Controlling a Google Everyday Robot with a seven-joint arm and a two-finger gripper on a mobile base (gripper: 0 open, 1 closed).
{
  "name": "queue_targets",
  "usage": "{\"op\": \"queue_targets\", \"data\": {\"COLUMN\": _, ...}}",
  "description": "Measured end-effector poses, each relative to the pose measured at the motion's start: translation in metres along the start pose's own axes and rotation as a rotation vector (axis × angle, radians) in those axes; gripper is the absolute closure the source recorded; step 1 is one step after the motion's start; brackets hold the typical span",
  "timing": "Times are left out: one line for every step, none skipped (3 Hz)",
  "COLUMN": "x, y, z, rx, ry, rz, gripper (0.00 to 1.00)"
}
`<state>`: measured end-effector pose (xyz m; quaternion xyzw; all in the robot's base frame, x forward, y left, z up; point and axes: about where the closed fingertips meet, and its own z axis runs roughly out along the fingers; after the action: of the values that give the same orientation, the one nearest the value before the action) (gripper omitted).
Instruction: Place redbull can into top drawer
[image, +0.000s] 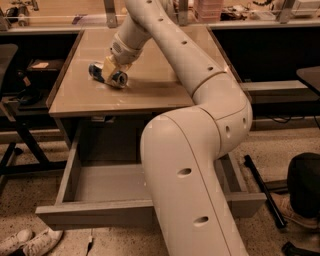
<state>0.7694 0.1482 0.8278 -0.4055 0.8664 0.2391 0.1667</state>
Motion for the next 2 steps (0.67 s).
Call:
{"op": "queue_targets", "data": {"x": -0.001, "y": 0.009, "z": -0.017, "rx": -0.018, "ry": -0.045, "rz": -0.083, "gripper": 1.0}}
{"op": "queue_targets", "data": {"x": 0.015, "y": 0.026, "z": -0.049, "rx": -0.047, "ry": -0.124, "rz": -0.16, "gripper": 1.0}}
